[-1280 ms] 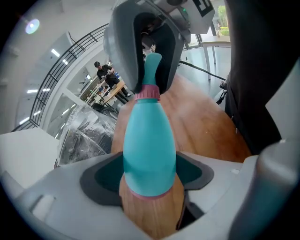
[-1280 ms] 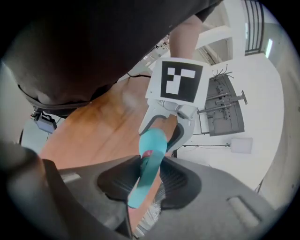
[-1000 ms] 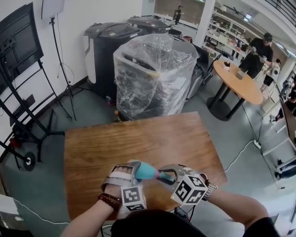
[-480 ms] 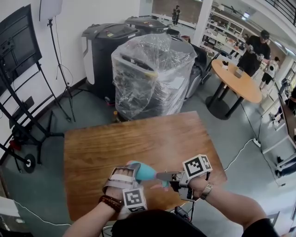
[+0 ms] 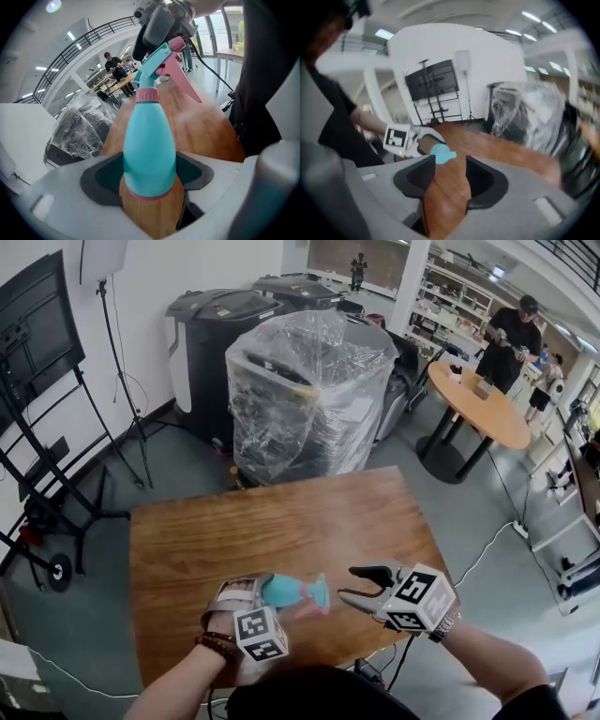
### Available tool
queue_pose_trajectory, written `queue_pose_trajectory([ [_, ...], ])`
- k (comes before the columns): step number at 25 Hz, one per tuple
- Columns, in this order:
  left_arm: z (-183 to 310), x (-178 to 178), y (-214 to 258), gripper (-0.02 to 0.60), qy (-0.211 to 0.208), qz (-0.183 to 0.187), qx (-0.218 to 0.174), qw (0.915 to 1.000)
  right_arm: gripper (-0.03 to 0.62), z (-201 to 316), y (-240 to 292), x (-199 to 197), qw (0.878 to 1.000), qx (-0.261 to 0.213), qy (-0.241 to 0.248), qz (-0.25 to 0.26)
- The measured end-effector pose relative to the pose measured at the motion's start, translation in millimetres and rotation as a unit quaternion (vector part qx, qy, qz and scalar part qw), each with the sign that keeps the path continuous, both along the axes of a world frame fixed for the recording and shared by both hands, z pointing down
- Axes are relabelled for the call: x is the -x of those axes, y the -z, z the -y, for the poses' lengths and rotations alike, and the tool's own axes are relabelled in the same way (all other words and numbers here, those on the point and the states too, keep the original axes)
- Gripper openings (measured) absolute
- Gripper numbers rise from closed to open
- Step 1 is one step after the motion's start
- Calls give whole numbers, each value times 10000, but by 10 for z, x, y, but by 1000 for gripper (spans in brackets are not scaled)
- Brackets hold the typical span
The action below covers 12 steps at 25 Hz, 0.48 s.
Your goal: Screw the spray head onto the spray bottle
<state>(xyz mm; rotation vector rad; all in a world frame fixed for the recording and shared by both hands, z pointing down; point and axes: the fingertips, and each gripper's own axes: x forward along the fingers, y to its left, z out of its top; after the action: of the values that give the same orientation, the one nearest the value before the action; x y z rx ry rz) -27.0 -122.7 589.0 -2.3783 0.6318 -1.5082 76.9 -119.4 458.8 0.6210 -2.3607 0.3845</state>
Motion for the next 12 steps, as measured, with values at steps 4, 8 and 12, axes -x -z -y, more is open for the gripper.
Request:
queue_pose_trajectory([
  [4,-66,-10,-31,371,-207,14,177,9996,189,-265,-106,110,9118,-2689,2191,-2197],
  [8,-196,-134,-8,371,-611,-33,277,9977,190,-480,-327,261,8200,-3521,3325,-3051],
  [12,-350,-293,23,371,-1032,-65,319,9941,189,-608,-535,370,7818,-3732,3858,-3173],
])
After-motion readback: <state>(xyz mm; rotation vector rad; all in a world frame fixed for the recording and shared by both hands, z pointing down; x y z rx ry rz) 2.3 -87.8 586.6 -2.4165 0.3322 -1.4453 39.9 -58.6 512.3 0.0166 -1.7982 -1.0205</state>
